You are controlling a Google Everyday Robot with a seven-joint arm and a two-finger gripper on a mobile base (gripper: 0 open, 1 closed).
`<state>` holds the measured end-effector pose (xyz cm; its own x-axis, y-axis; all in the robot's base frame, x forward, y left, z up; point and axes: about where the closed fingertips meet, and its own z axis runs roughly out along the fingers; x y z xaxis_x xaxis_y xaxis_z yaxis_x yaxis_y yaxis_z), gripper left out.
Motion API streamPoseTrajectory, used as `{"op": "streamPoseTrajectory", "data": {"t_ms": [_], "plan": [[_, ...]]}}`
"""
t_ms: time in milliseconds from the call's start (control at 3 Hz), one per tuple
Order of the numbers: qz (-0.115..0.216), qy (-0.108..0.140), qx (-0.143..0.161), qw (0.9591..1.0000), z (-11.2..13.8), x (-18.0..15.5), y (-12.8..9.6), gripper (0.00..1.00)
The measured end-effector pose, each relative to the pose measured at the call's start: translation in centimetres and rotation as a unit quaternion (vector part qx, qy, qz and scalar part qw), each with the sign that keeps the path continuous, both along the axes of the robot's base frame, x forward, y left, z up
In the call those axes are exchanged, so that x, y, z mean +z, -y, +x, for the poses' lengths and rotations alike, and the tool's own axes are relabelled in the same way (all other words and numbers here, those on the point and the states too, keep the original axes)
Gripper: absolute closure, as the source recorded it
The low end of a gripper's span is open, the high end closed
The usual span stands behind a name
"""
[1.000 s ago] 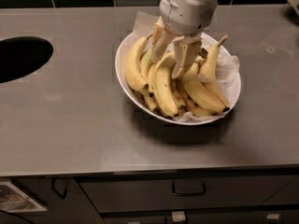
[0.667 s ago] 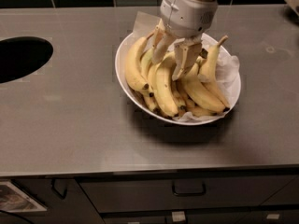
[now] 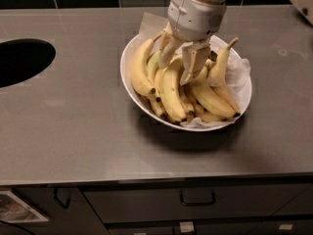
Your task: Pick banana from white bowl
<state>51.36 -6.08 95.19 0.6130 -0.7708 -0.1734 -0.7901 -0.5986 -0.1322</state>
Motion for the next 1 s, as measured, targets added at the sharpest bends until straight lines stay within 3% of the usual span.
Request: {"op": "streamPoseTrajectory", "data": {"t_ms": [1000], "plan": [[0.001,-0.011,-0.001,0.9999,0.30,-1.05,0.46,0.55]]}}
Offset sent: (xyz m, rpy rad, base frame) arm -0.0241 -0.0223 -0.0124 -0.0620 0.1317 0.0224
